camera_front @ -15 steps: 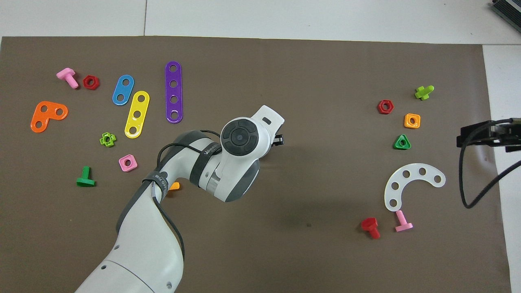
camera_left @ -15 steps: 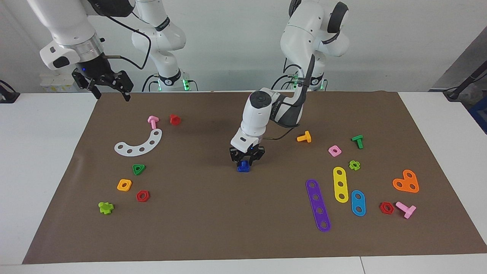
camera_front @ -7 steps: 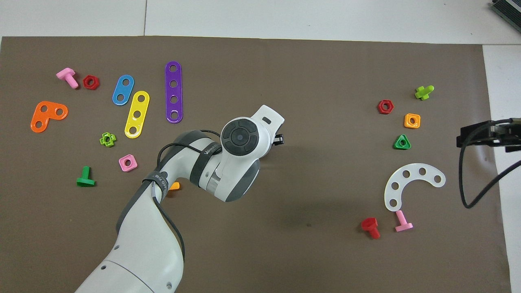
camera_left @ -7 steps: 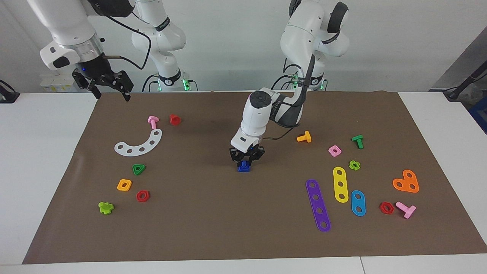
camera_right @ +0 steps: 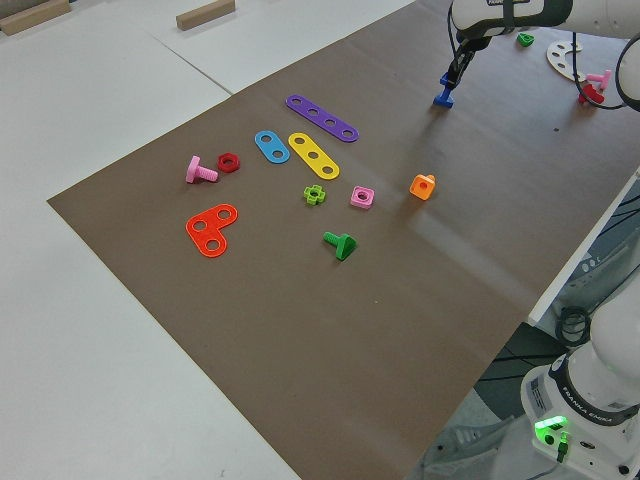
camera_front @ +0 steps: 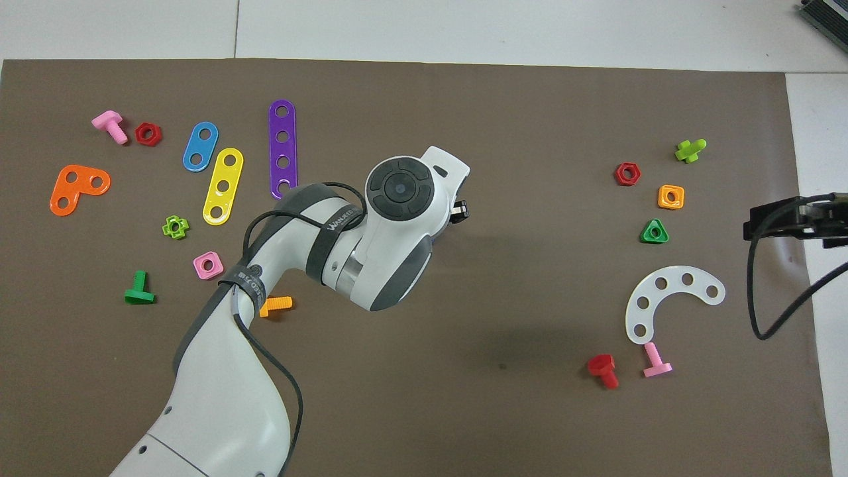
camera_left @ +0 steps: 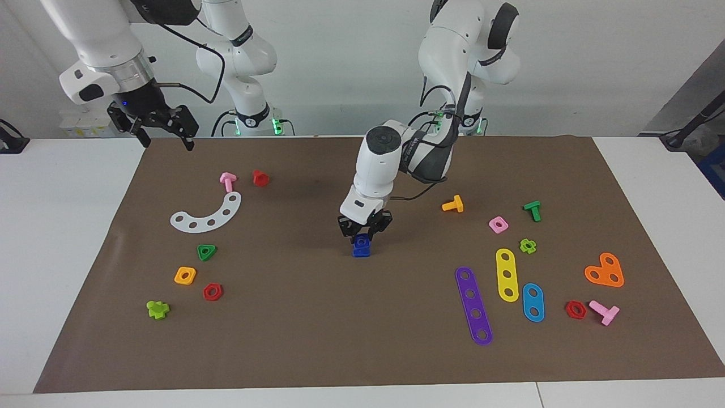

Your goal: Unscrew and place screws in storage area

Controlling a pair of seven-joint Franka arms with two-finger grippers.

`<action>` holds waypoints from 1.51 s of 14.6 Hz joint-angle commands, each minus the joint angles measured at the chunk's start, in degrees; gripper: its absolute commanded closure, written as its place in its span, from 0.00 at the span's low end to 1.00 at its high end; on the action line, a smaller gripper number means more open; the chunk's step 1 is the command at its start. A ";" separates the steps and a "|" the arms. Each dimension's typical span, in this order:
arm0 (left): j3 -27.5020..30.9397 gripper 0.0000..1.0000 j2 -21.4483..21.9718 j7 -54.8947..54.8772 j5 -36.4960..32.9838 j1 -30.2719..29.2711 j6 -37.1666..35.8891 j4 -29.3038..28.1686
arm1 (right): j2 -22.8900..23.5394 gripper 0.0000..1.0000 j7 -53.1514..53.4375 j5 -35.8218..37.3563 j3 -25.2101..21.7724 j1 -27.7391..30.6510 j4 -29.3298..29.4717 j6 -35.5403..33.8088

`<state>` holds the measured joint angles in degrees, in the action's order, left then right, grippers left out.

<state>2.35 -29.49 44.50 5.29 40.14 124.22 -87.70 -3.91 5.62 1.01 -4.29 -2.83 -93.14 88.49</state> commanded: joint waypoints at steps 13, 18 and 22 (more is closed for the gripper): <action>0.72 0.65 16.12 -31.23 0.69 -21.42 -2.87 -25.21 | 3.81 0.00 4.21 -0.48 1.04 -5.68 4.27 2.56; 0.72 0.17 16.75 -30.71 0.77 -20.63 4.01 -28.84 | 14.17 0.00 16.85 -0.48 1.57 -16.57 8.12 10.27; 0.81 0.00 16.04 -31.50 0.77 -21.77 3.58 -24.99 | 23.49 0.00 27.14 -0.39 1.57 -24.93 9.20 22.73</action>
<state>2.84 -14.70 14.37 5.30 19.06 127.83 -113.59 14.81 29.06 0.91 -2.82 -26.13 -87.17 106.90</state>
